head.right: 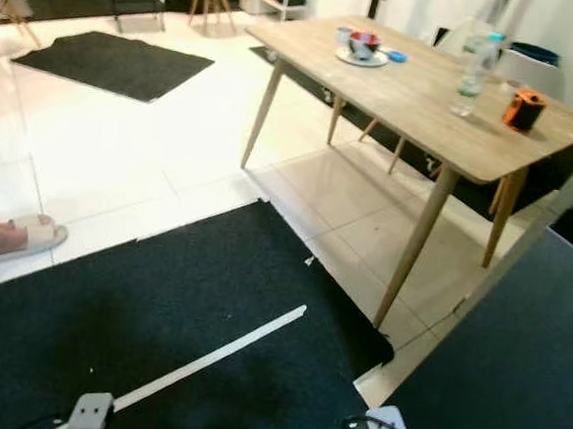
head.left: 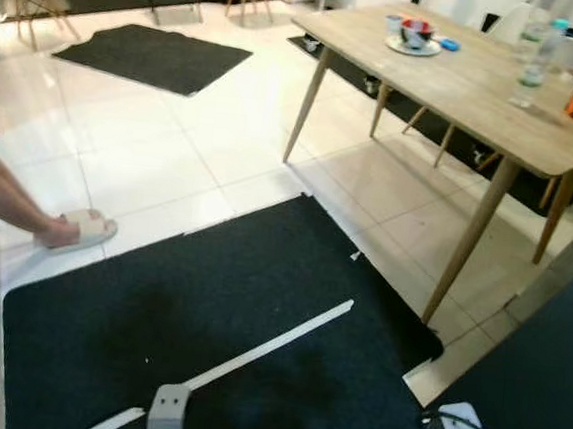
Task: Restocking fridge
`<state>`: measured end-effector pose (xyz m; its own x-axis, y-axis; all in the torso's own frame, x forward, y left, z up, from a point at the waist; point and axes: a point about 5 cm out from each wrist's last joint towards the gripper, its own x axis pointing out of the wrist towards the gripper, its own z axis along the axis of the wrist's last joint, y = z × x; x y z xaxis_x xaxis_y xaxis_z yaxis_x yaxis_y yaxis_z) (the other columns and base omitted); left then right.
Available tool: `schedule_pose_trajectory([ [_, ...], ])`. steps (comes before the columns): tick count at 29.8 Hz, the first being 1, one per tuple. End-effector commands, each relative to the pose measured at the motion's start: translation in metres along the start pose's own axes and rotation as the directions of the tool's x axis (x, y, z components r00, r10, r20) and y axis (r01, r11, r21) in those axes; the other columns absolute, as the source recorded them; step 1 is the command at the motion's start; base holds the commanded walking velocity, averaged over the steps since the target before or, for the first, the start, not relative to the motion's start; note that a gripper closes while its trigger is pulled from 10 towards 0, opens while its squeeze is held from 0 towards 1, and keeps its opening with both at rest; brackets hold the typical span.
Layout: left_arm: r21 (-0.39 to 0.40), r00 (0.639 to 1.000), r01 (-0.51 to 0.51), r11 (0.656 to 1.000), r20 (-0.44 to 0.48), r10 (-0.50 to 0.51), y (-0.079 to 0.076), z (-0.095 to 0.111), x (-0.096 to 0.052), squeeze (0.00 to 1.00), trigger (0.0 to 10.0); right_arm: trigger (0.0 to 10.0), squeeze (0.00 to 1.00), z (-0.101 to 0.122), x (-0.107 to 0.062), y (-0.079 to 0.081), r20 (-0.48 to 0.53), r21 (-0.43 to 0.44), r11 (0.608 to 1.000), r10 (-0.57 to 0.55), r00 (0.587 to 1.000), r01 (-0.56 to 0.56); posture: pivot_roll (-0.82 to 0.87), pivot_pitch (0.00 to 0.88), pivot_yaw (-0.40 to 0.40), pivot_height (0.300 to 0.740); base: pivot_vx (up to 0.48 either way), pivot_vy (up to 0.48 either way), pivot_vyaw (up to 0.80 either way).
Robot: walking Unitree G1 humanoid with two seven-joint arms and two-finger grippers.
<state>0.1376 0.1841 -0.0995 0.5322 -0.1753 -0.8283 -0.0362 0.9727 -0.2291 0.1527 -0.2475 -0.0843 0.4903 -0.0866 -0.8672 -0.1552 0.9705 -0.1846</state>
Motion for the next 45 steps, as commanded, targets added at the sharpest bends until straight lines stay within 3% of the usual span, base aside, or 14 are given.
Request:
schedule_pose_trajectory([
  [1, 0.018, 1.000, 0.000, 1.000, -0.001, 0.000, 0.0003, 0.0027, 0.0006, 0.00, 10.0, 10.0, 0.00, -0.0027, -0.0006, -0.0010, -0.002, 0.028, 1.000, -0.012, 1.000, 0.012, -0.03, 0.022, -0.011, 0.740, 0.000, 0.000, 0.00],
  [12, 0.008, 0.999, 0.033, 0.999, 0.007, -0.033, -0.0020, 0.0036, 0.0008, 0.00, 10.0, 10.0, 0.00, -0.0019, -0.0003, -0.0007, -0.005, 0.010, 1.000, -0.018, 1.000, 0.018, -0.03, 0.021, -0.011, 0.740, 0.095, 0.000, 0.00],
  [45, 0.013, 0.999, 0.049, 0.999, 0.001, -0.049, -0.0023, 0.0036, 0.0007, 0.00, 10.0, 10.0, 0.00, -0.0035, 0.0001, 0.0026, -0.017, 0.012, 1.000, -0.007, 1.000, 0.007, -0.03, 0.020, -0.013, 0.740, 0.349, 0.000, 0.00],
])
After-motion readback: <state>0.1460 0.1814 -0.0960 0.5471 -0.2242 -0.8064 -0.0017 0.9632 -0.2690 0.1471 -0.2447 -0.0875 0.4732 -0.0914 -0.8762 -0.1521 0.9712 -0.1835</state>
